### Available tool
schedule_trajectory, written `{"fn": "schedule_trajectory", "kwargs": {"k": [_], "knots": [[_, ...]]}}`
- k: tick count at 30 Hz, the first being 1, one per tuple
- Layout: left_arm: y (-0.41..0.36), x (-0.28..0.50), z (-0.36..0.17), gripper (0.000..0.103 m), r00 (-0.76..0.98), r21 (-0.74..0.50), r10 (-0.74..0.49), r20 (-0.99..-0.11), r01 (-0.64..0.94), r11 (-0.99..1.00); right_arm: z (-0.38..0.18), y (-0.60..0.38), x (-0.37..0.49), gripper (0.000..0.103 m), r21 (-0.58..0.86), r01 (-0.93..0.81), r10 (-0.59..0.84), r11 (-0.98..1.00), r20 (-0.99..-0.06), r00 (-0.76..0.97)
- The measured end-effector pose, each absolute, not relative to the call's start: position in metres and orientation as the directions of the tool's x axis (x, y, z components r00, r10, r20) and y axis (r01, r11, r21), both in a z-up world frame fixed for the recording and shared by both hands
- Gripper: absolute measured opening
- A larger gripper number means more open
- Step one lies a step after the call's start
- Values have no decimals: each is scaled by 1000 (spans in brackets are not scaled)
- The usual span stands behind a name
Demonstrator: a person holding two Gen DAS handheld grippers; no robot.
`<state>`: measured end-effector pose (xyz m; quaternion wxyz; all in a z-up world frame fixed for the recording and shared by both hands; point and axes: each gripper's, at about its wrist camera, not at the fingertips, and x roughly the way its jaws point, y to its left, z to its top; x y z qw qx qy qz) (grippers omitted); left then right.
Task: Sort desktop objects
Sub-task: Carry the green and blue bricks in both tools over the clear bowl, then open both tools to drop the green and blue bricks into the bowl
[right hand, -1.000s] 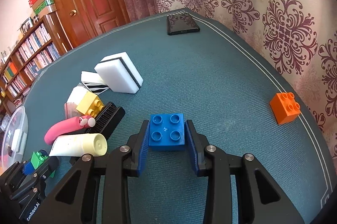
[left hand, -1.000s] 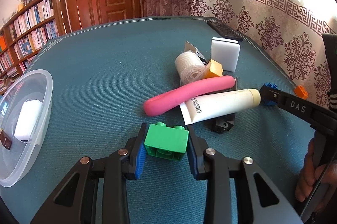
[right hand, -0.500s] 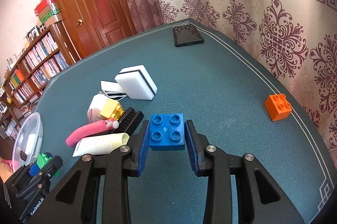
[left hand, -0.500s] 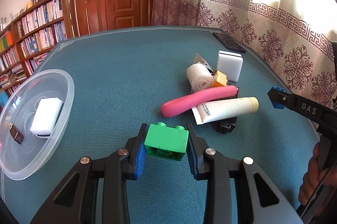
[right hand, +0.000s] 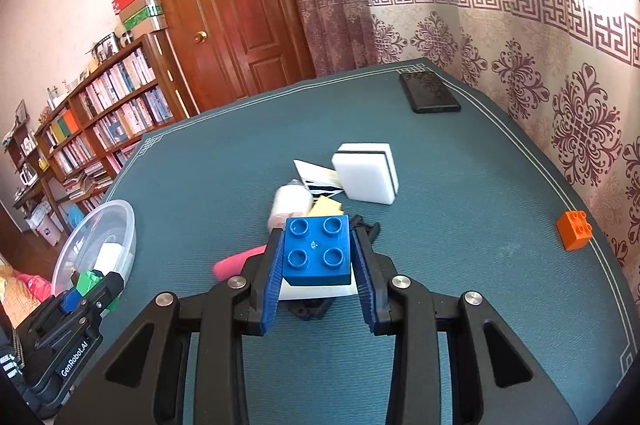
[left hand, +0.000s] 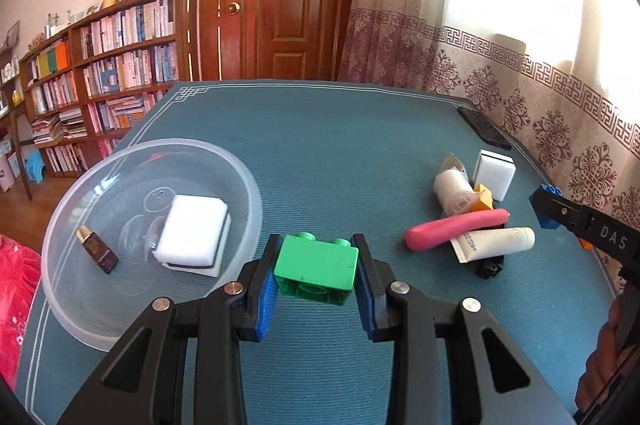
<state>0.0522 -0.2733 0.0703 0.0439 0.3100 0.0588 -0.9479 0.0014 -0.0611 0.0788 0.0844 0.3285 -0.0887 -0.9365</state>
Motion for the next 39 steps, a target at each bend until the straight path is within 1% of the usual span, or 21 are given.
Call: {"fn": "schedule_trajectory", "kwargs": {"k": [8,21,31,38,39], "knots": [[-317,59,77,37,-820,-84,-137,-555,219,-972,85,-114,1,36,201,205,-285,-958,-597,-750],[-388,65,69,37,-800,-128,-247,-548,372,-919,88,-192,-1,36,182,354,-389,-917,-600,-699],[-415,70,60,38,-789,-156,-280,-547,425,-892,84,-245,-1,36,169,451,-452,-876,-613,-648],[-427,78,59,38,-799,-202,-298,-523,456,-867,78,-274,-1,36,178,515,-503,-838,-619,-603],[-430,79,59,43,-800,-210,-300,-520,460,-863,76,-277,-1,36,178,524,-509,-833,-620,-597]]}}
